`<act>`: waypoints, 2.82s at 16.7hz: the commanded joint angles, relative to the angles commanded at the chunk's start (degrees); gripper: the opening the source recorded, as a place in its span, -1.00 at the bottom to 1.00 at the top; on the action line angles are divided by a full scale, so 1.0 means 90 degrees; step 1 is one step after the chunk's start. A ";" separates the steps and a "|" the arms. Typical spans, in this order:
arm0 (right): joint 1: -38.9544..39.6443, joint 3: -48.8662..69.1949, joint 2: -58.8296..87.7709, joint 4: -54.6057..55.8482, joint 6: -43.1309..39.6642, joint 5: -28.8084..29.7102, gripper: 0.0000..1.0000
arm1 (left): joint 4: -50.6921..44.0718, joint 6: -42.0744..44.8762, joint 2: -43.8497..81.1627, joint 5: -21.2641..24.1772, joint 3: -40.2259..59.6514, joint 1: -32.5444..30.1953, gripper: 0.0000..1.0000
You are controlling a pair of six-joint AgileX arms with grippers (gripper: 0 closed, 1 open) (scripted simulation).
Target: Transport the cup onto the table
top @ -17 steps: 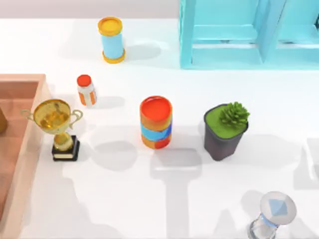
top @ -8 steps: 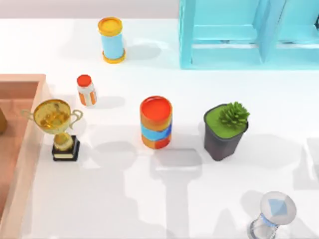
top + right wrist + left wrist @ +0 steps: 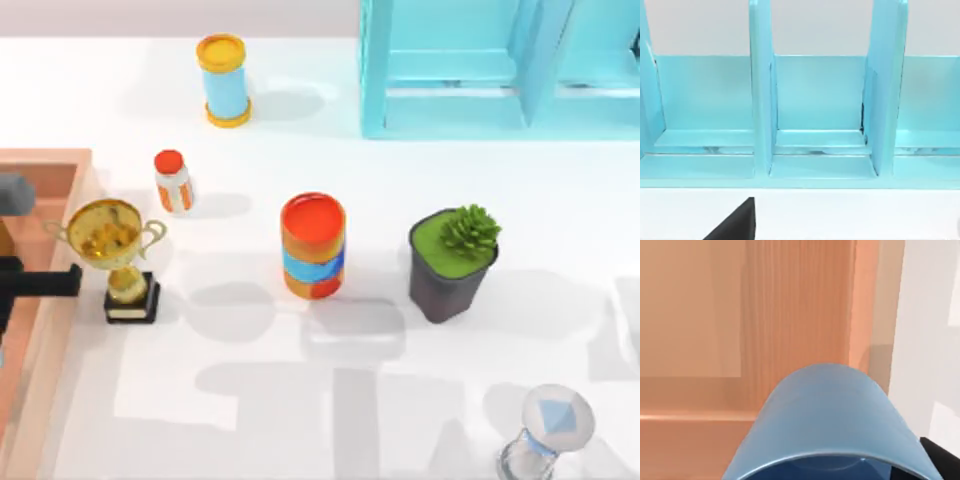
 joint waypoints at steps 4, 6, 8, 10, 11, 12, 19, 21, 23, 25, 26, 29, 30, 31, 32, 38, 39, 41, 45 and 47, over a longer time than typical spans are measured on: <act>0.0000 0.0000 0.0000 0.0000 0.0000 0.0000 1.00 | -0.0135 -0.0086 -0.0034 0.0003 0.0039 -0.0134 -1.00; 0.0000 0.0000 0.0000 0.0000 0.0000 0.0000 1.00 | -0.0124 -0.0089 0.0012 0.0008 0.0028 -0.0122 -1.00; 0.0000 0.0000 0.0000 0.0000 0.0000 0.0000 1.00 | -0.0193 -0.0309 0.0224 -0.0009 0.0245 -0.0341 -1.00; 0.0000 0.0000 0.0000 0.0000 0.0000 0.0000 1.00 | -0.0311 -0.0801 0.0643 -0.0044 0.0688 -0.0831 -1.00; 0.0000 0.0000 0.0000 0.0000 0.0000 0.0000 1.00 | -0.0374 -0.1145 0.0900 -0.0066 0.0964 -0.1176 -1.00; 0.0000 0.0000 0.0000 0.0000 0.0000 0.0000 1.00 | -0.0436 -0.1548 0.1179 -0.0091 0.1267 -0.1583 -1.00; 0.0000 0.0000 0.0000 0.0000 0.0000 0.0000 1.00 | -0.0713 -0.4863 0.3144 -0.0288 0.3468 -0.4946 -1.00; 0.0000 0.0000 0.0000 0.0000 0.0000 0.0000 1.00 | -0.0722 -0.5535 0.3537 -0.0334 0.3925 -0.5619 -1.00; 0.0000 0.0000 0.0000 0.0000 0.0000 0.0000 1.00 | -0.0707 -0.5936 0.3781 -0.0365 0.4216 -0.6021 -1.00; 0.0000 0.0000 0.0000 0.0000 0.0000 0.0000 1.00 | -0.0696 -0.6065 0.3857 -0.0376 0.4309 -0.6151 -1.00; 0.0000 0.0000 0.0000 0.0000 0.0000 0.0000 1.00 | -0.0696 -0.6065 0.3857 -0.0376 0.4309 -0.6151 -1.00; 0.0000 0.0000 0.0000 0.0000 0.0000 0.0000 1.00 | -0.0669 -0.6057 0.3839 -0.0363 0.4266 -0.6125 -1.00; 0.0000 0.0000 0.0000 0.0000 0.0000 0.0000 1.00 | -0.0582 -0.6058 0.3840 -0.0361 0.4180 -0.6111 -1.00; 0.0000 0.0000 0.0000 0.0000 0.0000 0.0000 1.00 | -0.0429 -0.6047 0.3835 -0.0362 0.4027 -0.6098 -1.00; 0.0000 0.0000 0.0000 0.0000 0.0000 0.0000 1.00 | -0.0227 -0.6025 0.3824 -0.0366 0.3828 -0.6085 -1.00; 0.0000 0.0000 0.0000 0.0000 0.0000 0.0000 1.00 | 0.0929 -0.5933 0.3830 -0.0379 0.2666 -0.6014 -1.00; 0.0000 0.0000 0.0000 0.0000 0.0000 0.0000 1.00 | 0.0949 -0.5931 0.3831 -0.0380 0.2647 -0.6016 -1.00; 0.0000 0.0000 0.0000 0.0000 0.0000 0.0000 1.00 | 0.0949 -0.5931 0.3831 -0.0380 0.2647 -0.6016 -1.00; 0.0000 0.0000 0.0000 0.0000 0.0000 0.0000 1.00 | 0.0949 -0.5931 0.3831 -0.0380 0.2647 -0.6016 -0.55; 0.0000 0.0000 0.0000 0.0000 0.0000 0.0000 1.00 | 0.0949 -0.5931 0.3831 -0.0380 0.2647 -0.6016 -0.25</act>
